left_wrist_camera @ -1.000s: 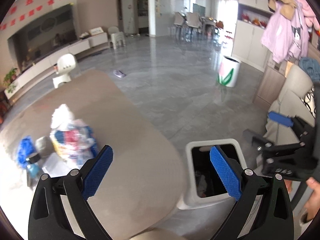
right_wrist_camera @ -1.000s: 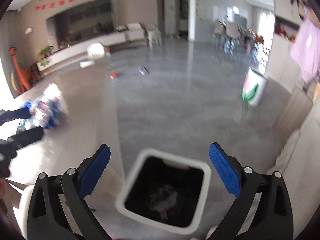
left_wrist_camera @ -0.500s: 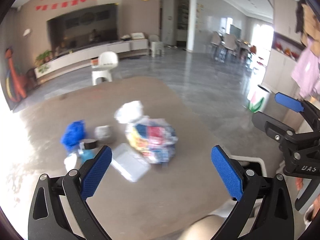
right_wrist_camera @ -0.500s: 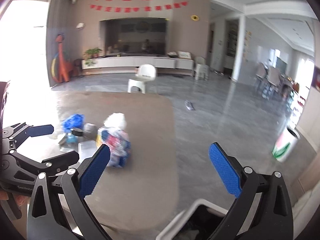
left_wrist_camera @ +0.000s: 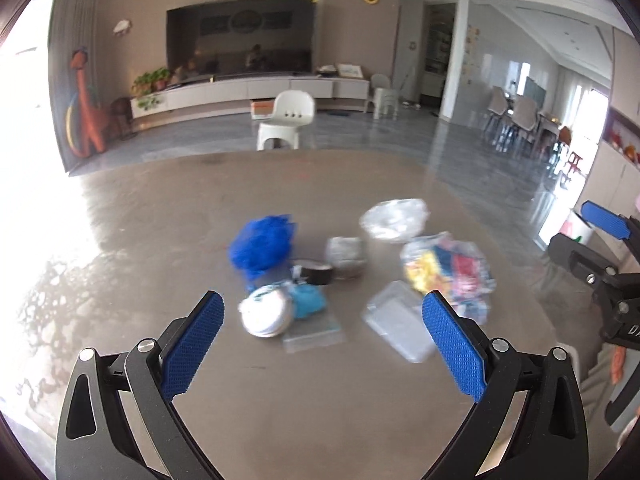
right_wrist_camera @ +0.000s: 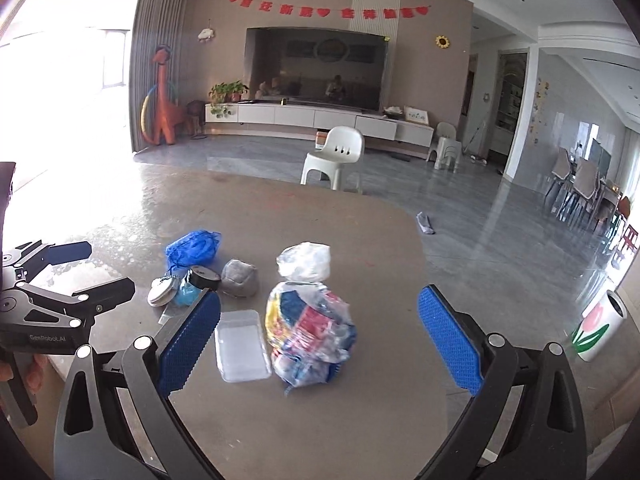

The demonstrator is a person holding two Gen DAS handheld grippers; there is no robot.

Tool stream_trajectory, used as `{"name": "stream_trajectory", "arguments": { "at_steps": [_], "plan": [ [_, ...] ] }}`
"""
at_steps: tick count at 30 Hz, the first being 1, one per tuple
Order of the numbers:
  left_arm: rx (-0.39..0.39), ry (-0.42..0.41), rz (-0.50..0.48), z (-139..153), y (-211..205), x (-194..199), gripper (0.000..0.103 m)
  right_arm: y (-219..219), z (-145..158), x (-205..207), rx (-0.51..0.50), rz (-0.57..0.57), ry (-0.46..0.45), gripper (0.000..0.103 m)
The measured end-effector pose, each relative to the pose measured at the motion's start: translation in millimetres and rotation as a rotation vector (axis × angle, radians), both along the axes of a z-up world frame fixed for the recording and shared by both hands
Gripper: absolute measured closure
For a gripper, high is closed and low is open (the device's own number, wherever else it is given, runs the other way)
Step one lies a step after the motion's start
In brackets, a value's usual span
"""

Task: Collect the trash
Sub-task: 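Return both grippers to the table items, then grasp the round cartoon tin with the left gripper while the right grasps the wrapper bag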

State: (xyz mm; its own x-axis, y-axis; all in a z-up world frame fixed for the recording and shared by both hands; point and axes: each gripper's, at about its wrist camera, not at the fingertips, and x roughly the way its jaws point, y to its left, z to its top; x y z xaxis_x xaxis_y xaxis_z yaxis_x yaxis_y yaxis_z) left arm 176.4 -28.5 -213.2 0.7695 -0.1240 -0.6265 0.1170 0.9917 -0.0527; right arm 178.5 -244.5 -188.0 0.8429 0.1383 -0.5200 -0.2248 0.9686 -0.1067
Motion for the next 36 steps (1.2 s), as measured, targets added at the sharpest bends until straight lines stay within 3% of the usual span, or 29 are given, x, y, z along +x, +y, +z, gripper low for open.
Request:
{"name": "stream_trajectory", "arguments": {
  "at_steps": [7,14,19,21,26,28,32,36],
  "plan": [
    [0.007,0.009,0.037,-29,23,24,0.005,29,-23,24,-0.014,0.014,0.026,0.004],
    [0.018,0.076,0.055,-72,31,60,0.008,38,-41,43,-0.015,0.016,0.046,0.004],
    [0.024,0.133,0.075,-94,40,76,0.023,38,-54,55,-0.01,0.01,0.066,0.004],
    [-0.008,0.177,0.066,-101,43,84,0.027,37,-57,56,-0.003,0.006,0.07,0.004],
    [-0.051,0.218,0.044,-106,48,90,0.032,33,-63,62,0.014,-0.002,0.083,0.004],
    [-0.035,0.215,0.02,-105,44,88,0.048,31,-64,64,0.013,-0.006,0.083,0.004],
    [-0.022,0.204,-0.001,-102,36,78,0.048,27,-66,65,0.014,-0.012,0.091,0.004],
    [0.04,0.13,0.001,-83,32,66,0.048,21,-77,72,-0.012,-0.045,0.115,0.004]
  ]
}}
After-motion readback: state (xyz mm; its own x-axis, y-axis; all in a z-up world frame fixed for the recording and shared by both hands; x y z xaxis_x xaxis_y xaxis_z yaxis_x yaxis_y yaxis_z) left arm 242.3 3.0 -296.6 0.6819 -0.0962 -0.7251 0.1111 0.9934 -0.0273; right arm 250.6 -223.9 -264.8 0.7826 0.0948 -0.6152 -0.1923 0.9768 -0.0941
